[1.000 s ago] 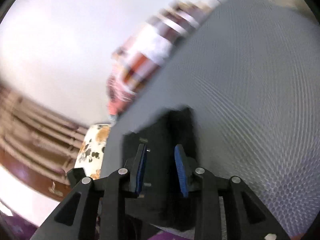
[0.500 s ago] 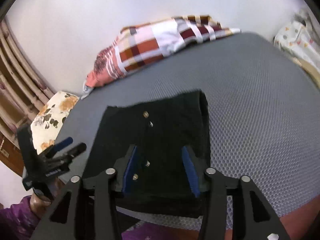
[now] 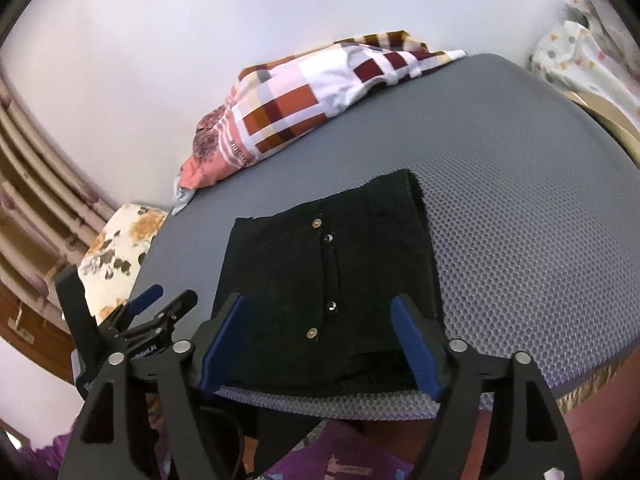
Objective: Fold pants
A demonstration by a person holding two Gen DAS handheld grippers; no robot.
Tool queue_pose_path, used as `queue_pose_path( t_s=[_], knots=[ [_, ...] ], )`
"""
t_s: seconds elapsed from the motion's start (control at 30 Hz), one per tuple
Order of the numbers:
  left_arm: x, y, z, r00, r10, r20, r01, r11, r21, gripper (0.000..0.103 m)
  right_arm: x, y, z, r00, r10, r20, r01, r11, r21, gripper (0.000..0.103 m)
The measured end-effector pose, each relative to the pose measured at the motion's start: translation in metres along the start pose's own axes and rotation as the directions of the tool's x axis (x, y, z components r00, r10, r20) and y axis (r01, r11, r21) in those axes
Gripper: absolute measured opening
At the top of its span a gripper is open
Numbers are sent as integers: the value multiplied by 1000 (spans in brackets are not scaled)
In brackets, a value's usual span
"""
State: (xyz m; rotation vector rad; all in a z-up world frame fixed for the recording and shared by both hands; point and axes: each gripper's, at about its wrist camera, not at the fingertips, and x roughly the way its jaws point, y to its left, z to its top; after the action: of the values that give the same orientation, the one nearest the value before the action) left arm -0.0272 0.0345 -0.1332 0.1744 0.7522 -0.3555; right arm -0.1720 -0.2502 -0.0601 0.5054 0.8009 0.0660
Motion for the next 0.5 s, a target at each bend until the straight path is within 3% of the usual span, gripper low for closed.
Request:
queue_pose_path(
  t_s=[0.27,0.5],
  knots=[
    [7,1,-3,1000,5,-28,-5,1000,0,93,-1,-24,0,998,-64,19,63,996,59,82],
    [19,7,-4,998,12,-65,-12,1000,-9,93,17,-50,7,994,-96,-43,100,990,99,84]
  ],
)
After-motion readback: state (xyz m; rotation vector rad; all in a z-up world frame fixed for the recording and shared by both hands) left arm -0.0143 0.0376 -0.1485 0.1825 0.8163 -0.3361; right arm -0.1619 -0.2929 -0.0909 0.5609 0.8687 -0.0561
